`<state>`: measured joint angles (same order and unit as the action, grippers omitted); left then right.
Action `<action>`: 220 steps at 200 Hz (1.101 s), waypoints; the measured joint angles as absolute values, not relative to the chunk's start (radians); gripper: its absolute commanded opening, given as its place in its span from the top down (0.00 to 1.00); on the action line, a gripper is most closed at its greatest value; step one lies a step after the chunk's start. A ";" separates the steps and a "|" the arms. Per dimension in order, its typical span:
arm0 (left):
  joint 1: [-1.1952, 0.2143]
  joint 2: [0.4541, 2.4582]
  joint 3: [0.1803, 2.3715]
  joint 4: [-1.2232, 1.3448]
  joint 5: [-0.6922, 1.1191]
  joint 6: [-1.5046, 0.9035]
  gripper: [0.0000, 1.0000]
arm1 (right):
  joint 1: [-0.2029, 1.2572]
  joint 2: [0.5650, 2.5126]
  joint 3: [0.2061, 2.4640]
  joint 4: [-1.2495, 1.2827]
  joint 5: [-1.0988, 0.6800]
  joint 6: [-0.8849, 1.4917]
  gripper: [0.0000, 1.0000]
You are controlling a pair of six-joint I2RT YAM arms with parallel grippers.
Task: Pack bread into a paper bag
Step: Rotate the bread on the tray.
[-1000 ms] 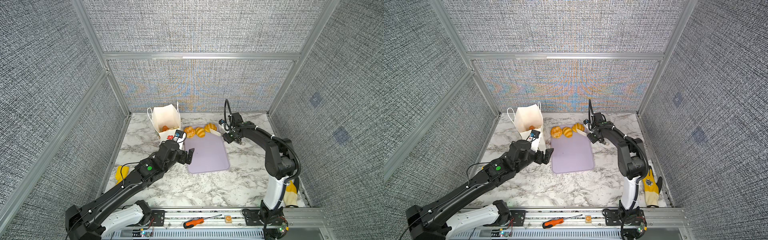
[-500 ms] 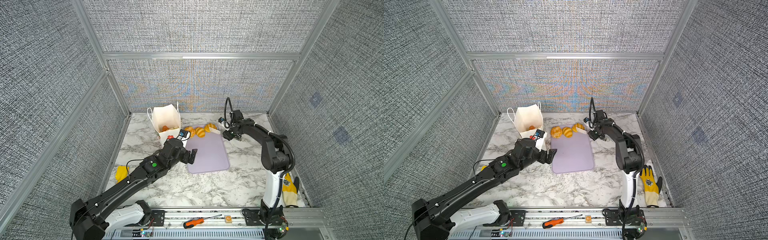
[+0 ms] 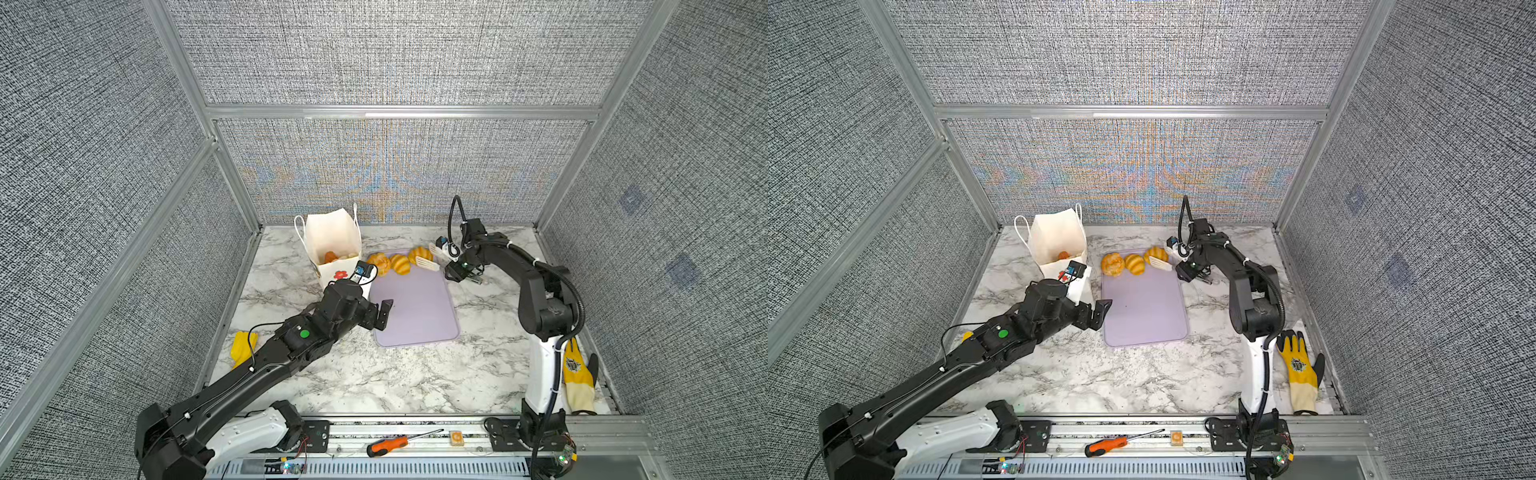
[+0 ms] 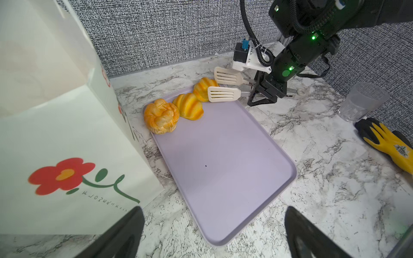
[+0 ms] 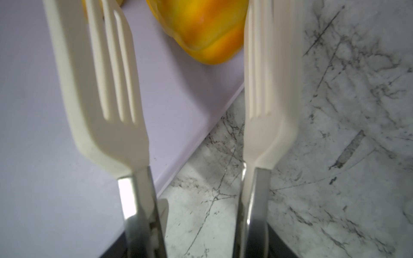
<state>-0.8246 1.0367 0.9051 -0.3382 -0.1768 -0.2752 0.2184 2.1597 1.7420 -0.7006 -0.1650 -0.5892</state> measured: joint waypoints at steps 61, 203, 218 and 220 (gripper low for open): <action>-0.825 0.990 0.868 -0.338 -0.182 -0.289 0.01 | 0.244 2.105 1.719 -0.789 -0.188 -0.572 0.43; -0.825 0.973 0.838 -0.313 -0.184 -0.296 0.01 | 0.366 2.025 1.657 -0.803 0.074 -0.278 0.42; -0.825 0.973 0.838 -0.313 -0.184 -0.296 0.01 | 0.370 2.037 1.661 -0.802 0.084 -0.255 0.42; -0.825 0.973 0.838 -0.312 -0.184 -0.296 0.01 | 0.371 2.037 1.662 -0.801 0.086 -0.253 0.42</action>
